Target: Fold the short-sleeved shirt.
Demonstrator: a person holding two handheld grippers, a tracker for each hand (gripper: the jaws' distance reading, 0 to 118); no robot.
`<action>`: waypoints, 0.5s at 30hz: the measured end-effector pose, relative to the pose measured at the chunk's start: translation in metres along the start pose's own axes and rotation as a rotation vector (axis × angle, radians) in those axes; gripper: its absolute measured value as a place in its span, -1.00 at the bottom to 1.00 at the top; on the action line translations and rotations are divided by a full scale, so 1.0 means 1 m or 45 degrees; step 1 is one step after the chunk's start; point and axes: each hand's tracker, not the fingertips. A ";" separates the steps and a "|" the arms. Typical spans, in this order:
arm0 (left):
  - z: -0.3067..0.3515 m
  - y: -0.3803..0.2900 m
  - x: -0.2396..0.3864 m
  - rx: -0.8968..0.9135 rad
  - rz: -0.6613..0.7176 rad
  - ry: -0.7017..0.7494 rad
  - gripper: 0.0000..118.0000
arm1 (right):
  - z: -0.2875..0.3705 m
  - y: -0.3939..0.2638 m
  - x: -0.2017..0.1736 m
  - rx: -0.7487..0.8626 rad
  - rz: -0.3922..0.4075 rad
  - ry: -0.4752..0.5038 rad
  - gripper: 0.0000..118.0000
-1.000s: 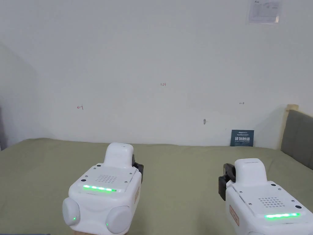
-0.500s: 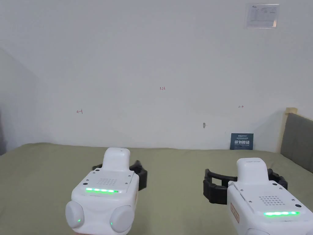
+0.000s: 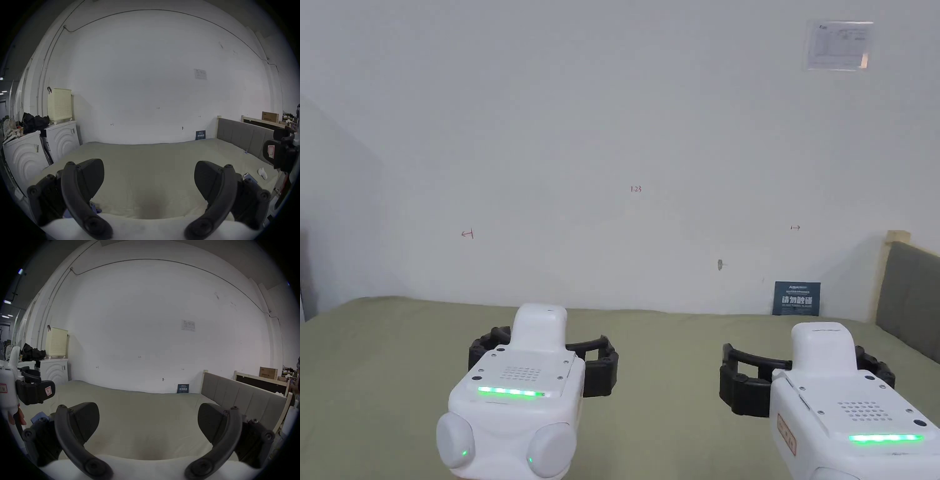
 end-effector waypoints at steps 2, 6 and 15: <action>0.000 -0.001 0.000 0.006 -0.004 0.003 0.95 | 0.000 -0.001 0.000 -0.001 -0.004 0.001 1.00; 0.001 -0.001 0.000 0.003 0.009 0.020 0.95 | 0.000 -0.001 0.001 -0.008 -0.004 0.005 1.00; -0.004 0.011 0.006 -0.197 0.038 -0.042 0.95 | -0.003 -0.003 0.002 -0.023 -0.011 0.020 1.00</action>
